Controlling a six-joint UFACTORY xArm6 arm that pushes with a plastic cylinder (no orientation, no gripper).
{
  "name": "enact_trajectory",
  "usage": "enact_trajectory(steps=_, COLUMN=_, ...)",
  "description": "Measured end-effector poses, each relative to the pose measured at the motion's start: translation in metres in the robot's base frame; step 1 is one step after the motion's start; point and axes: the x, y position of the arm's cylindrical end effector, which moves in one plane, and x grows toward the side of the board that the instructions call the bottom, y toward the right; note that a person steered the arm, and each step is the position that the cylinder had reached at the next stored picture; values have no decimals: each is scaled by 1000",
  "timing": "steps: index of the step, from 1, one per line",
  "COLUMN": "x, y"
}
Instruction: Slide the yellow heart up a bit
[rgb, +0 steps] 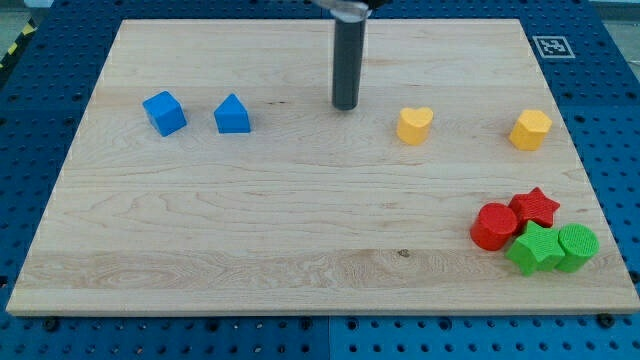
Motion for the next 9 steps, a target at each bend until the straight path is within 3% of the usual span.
enact_trajectory(steps=3, x=91, y=98)
enact_trajectory(steps=9, x=51, y=107)
